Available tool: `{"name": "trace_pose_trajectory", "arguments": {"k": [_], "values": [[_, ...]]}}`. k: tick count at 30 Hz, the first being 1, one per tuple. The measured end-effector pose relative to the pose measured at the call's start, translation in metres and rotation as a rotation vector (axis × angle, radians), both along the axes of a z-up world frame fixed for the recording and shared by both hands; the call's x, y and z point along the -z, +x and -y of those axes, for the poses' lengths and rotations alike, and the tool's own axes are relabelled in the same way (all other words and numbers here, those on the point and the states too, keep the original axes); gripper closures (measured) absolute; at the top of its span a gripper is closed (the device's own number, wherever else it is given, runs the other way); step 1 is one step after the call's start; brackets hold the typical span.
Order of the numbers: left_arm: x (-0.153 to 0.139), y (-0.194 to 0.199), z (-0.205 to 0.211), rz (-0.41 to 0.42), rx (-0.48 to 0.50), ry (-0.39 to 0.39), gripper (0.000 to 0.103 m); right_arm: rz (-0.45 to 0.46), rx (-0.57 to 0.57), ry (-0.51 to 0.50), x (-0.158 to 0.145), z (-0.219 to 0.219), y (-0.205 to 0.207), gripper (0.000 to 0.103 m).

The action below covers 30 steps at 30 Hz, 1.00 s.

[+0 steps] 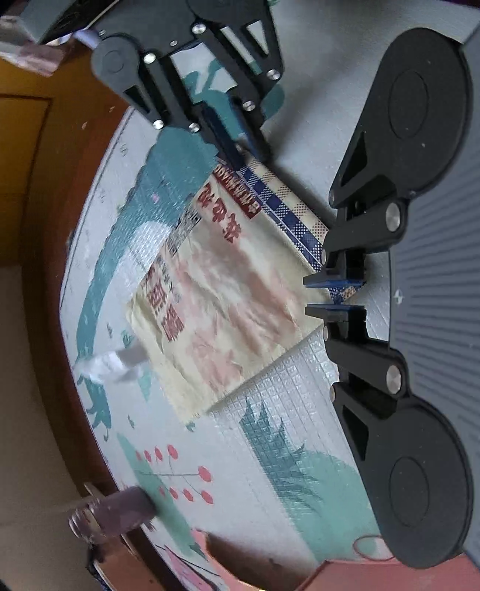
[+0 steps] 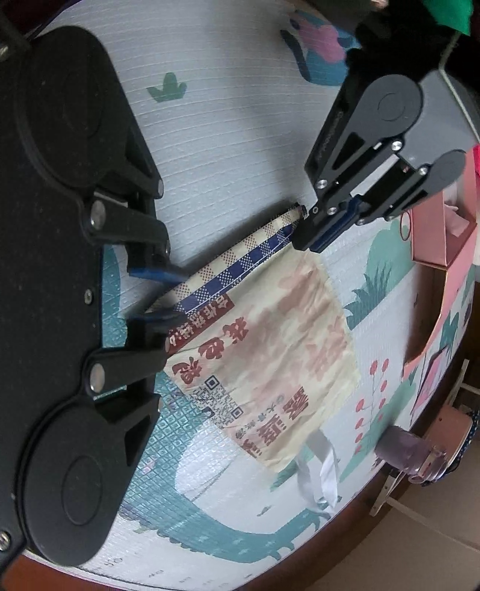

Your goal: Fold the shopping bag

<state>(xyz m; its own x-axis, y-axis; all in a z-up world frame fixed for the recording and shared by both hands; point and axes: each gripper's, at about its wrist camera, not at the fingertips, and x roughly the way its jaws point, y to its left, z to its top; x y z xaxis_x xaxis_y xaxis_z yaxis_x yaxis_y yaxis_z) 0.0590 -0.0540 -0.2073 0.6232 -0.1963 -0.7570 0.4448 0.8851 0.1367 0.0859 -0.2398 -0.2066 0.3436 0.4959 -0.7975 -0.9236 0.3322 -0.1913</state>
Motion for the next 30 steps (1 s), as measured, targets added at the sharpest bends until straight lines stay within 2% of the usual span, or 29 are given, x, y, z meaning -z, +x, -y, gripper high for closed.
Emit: {"name": "trace_pose_trajectory", "arguments": {"k": [4, 7, 9, 12, 18, 30], "values": [[-0.02, -0.007, 0.003, 0.07, 0.083, 0.002, 0.091, 0.002, -0.039, -0.009, 0.0, 0.001, 0.001, 0.086], [-0.025, -0.019, 0.019, 0.109, 0.282, 0.033, 0.09, 0.001, -0.047, -0.007, -0.001, 0.003, 0.001, 0.086], [-0.017, -0.027, 0.03, 0.133, 0.377, 0.099, 0.09, -0.003, -0.051, -0.004, -0.001, 0.003, 0.001, 0.086], [-0.003, -0.031, 0.04, 0.165, 0.444, 0.204, 0.09, -0.01, -0.058, 0.001, -0.001, 0.004, 0.003, 0.086], [0.02, -0.039, 0.043, 0.198, 0.594, 0.343, 0.09, -0.055, -0.063, 0.019, -0.002, 0.005, 0.011, 0.086], [0.034, -0.043, 0.032, 0.297, 0.751, 0.448, 0.087, -0.23, -0.043, 0.132, 0.001, 0.016, 0.038, 0.086]]}}
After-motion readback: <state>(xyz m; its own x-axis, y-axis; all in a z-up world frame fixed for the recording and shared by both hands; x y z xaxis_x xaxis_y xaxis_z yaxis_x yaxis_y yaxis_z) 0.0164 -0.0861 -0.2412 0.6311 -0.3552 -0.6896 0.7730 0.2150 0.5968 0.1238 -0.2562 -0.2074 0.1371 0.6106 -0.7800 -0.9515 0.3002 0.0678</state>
